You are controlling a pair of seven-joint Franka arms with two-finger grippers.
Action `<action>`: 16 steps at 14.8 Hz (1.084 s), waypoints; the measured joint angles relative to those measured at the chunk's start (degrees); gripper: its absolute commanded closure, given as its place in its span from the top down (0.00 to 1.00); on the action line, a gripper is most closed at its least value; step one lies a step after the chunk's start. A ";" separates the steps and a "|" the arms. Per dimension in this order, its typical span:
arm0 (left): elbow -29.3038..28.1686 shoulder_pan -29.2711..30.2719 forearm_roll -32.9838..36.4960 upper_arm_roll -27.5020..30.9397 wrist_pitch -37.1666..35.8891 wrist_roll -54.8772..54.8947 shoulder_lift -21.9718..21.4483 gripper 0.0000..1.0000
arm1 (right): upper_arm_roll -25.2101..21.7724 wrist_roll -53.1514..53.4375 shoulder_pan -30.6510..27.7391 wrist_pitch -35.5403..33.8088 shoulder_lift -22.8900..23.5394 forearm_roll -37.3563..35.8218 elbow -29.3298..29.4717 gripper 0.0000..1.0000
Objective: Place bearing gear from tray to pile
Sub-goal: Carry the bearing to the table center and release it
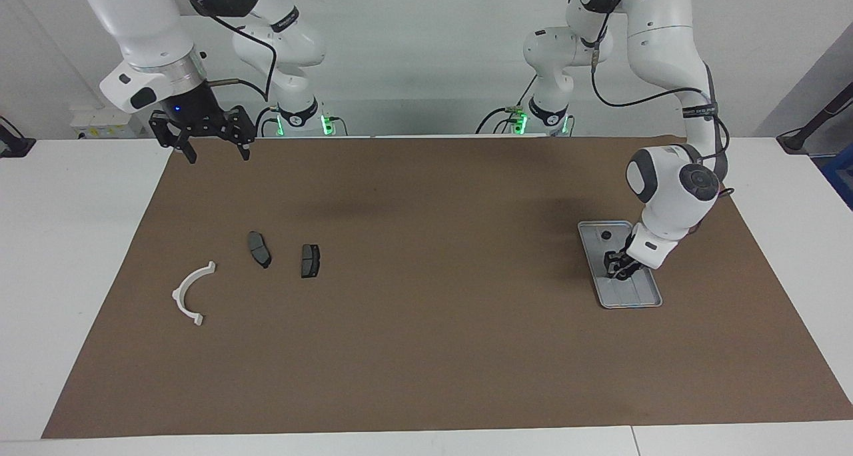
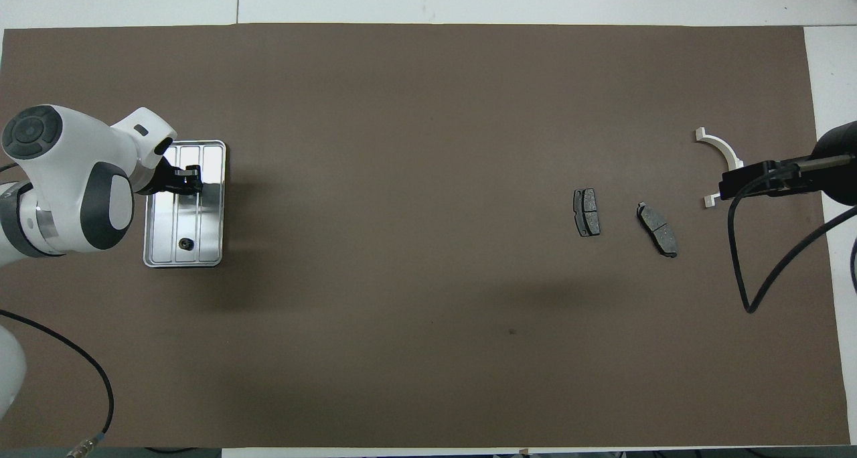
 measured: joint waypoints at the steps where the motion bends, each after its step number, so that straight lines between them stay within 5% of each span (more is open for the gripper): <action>1: 0.10 -0.05 0.00 -0.04 -0.23 -0.47 -0.02 0.05 | 0.06 0.00 0.50 0.01 0.00 0.00 0.00 1.00; 7: 11.46 -8.60 -3.16 -0.74 -14.43 -21.62 -0.10 0.05 | 0.05 0.01 1.18 0.01 0.00 0.00 -0.01 1.00; 11: 12.13 -21.90 -3.41 -0.90 -13.21 -44.35 0.06 0.05 | 0.05 0.01 1.16 0.01 0.00 0.00 -0.01 1.00; 14: 9.39 -27.06 -3.40 -0.80 -7.91 -51.71 0.17 0.06 | 0.03 0.01 1.02 0.01 0.00 0.00 -0.02 1.00; 16: 5.63 -28.82 -3.40 -0.73 -3.39 -53.70 0.24 0.28 | 0.03 0.01 1.01 0.01 0.00 0.00 -0.04 1.00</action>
